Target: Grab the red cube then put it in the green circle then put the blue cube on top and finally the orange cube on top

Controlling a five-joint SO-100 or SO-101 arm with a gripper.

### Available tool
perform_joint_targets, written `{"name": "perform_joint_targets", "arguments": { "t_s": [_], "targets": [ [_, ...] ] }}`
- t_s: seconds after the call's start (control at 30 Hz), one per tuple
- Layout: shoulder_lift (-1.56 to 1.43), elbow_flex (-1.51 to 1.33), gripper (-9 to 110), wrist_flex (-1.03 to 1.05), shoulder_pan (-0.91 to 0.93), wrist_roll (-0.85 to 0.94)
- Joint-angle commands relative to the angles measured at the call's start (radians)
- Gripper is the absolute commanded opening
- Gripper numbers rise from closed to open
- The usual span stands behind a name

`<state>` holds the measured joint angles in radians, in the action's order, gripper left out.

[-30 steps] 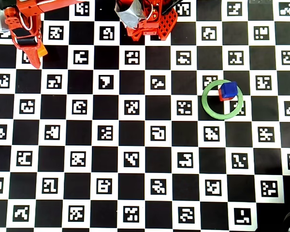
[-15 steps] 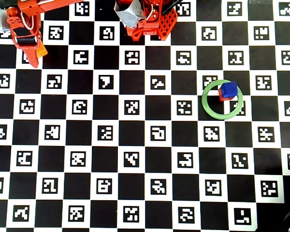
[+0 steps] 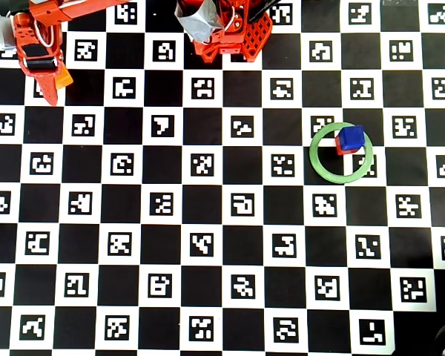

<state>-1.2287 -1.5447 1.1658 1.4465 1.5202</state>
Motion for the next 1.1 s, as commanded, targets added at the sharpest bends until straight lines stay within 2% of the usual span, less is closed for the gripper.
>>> {"name": "perform_joint_targets", "arguments": {
  "t_s": [0.0,0.7,1.07],
  "targets": [
    [-0.025,0.005,42,-0.009,0.008,0.014],
    [-0.014,-0.028,42,-0.067,0.008,0.037],
    [-0.015,-0.044,42,-0.077,0.011,0.160]
  ]
}}
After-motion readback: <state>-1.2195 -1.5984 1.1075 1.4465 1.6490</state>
